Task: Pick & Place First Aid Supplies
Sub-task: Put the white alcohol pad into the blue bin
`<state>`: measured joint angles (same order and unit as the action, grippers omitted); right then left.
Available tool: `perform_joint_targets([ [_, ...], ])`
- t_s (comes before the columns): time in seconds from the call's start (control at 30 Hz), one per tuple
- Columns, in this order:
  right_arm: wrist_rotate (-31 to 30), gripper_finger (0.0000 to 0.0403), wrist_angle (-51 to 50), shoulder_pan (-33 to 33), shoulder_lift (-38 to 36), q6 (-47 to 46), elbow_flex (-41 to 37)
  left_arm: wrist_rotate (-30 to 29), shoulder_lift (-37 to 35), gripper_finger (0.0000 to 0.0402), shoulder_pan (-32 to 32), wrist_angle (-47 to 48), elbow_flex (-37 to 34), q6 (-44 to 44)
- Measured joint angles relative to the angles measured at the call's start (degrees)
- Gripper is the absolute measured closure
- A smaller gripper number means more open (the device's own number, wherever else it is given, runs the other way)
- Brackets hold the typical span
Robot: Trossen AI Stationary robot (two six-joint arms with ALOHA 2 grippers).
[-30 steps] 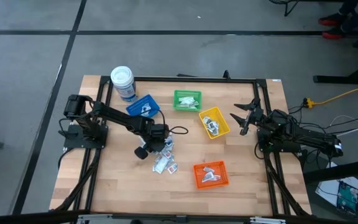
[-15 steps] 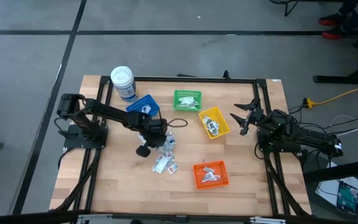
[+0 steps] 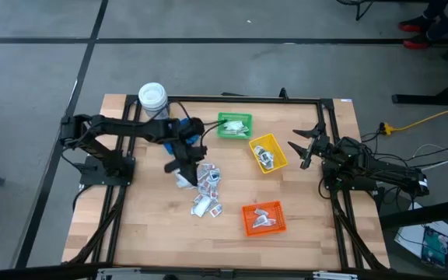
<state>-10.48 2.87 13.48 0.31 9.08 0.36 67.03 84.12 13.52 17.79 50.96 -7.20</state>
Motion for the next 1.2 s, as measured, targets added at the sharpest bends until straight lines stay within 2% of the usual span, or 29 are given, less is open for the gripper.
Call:
perform_joint_targets([
  [0.1,0.00,0.0166,0.00,0.01,-0.01,0.00,0.00,6.71,0.00,0.0400,0.73,-3.93,0.00,-5.61],
  [0.23,0.00,0.0166,0.00,0.01,-0.01,0.00,0.00,10.50,0.00,0.0400,0.92,-6.64,0.00,-9.26],
  [0.4,0.01,0.0166,0.00,0.00,0.00,-0.02,0.00,10.54,0.00,0.0399,0.89,-7.79,0.00,-10.21],
  [0.5,0.00,0.0166,0.00,-0.01,0.01,0.00,0.00,6.77,0.00,0.0400,0.89,-7.79,0.00,-9.87],
  [0.63,0.00,0.0166,0.00,0.01,-0.01,0.00,0.00,-4.04,0.00,0.0399,0.89,-7.66,0.00,-6.53],
  [0.83,0.00,0.0166,0.00,-0.01,-0.01,-0.02,0.00,-23.53,0.00,0.0399,0.72,-6.44,0.00,1.17],
  [1.07,0.01,0.0166,0.00,0.00,0.00,-0.01,0.00,-50.47,0.00,0.0399,-0.03,-5.32,0.01,10.17],
  [1.2,0.01,0.0166,0.00,-0.01,0.00,0.00,0.00,-64.40,0.00,0.0400,0.02,2.00,2.13,13.70],
])
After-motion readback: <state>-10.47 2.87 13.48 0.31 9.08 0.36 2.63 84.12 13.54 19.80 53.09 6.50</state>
